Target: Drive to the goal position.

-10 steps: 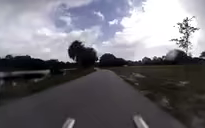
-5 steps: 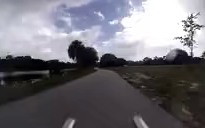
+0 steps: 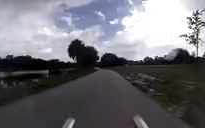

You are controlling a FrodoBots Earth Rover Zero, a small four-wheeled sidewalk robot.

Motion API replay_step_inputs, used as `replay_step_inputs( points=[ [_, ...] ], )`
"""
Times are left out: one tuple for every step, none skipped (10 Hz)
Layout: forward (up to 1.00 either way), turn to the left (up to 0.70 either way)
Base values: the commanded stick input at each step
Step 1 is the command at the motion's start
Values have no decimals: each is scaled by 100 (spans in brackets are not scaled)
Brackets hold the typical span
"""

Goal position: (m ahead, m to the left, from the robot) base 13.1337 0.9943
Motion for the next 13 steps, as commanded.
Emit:
replay_step_inputs(
  points=[
    [85,0],
    [85,0],
    [85,0],
    [85,0],
    [85,0],
    [85,0],
    [85,0],
    [85,0],
    [85,-9],
    [85,-33],
    [85,-34],
    [85,-34],
    [85,-20]
  ],
)
